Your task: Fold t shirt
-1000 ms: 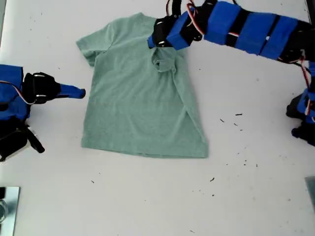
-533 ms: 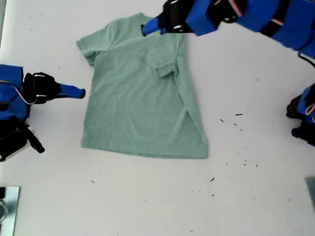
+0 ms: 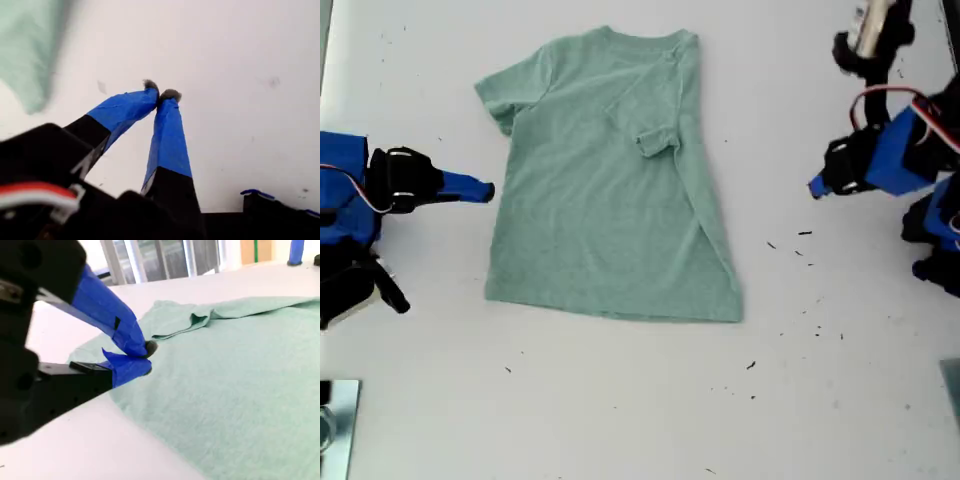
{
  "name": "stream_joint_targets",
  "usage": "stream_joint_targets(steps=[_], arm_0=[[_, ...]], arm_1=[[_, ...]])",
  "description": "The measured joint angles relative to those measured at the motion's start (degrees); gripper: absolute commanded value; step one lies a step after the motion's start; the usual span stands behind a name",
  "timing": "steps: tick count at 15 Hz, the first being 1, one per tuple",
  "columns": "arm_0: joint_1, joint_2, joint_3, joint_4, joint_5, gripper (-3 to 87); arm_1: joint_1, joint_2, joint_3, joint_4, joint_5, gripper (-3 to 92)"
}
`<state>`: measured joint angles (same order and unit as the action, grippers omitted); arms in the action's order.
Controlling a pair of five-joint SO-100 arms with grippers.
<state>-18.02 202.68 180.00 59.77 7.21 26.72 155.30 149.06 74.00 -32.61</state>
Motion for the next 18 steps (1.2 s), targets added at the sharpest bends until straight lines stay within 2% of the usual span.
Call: stream_joint_targets(steps=[2, 3, 4, 5, 6, 8, 9, 10, 11, 16, 18], arm_0=[[-0.53, -17.05, -11.95, 0.79, -1.14, -0.3], [-0.88, -28.12, -20.92, 4.48, -0.70, -0.3], [-4.92, -39.29, -31.03, 10.02, 1.76, -0.3], [-10.20, -48.52, -41.57, 16.00, 6.77, -0.3], [-15.64, -56.51, -50.80, 19.51, 12.13, -0.3], [-28.30, -70.40, -66.18, 23.73, 23.12, -0.3], [-34.19, -77.08, -71.81, 24.26, 28.30, 7.0], [-39.29, -82.97, -75.41, 24.17, 32.17, 18.2], [-43.07, -86.75, -77.87, 24.87, 34.37, 20.7], [-44.12, -95.01, -80.68, 24.35, 37.62, 20.7], [-44.03, -98.26, -80.68, 22.15, 37.62, 20.2]], arm_1=[[-1.05, 10.81, 12.13, -1.23, 1.85, 2.4], [-1.05, 16.70, 15.38, -1.23, 2.46, 2.4], [-1.05, 21.88, 17.58, -1.23, 2.46, 2.4], [-1.05, 24.79, 18.98, -1.23, 2.46, 2.4], [-1.05, 25.93, 19.51, -1.23, 2.46, 2.4], [-1.14, 26.72, 20.65, -2.11, 2.55, 2.4], [-1.14, 27.95, 21.27, -2.20, 2.55, 2.4], [-1.41, 29.79, 22.06, -2.20, 2.55, 2.4], [-1.67, 31.38, 23.03, -2.20, 2.55, 2.4], [-2.02, 43.77, 24.96, 2.99, 2.55, 2.4], [-2.02, 44.21, 24.96, 2.99, 2.55, 2.4]])
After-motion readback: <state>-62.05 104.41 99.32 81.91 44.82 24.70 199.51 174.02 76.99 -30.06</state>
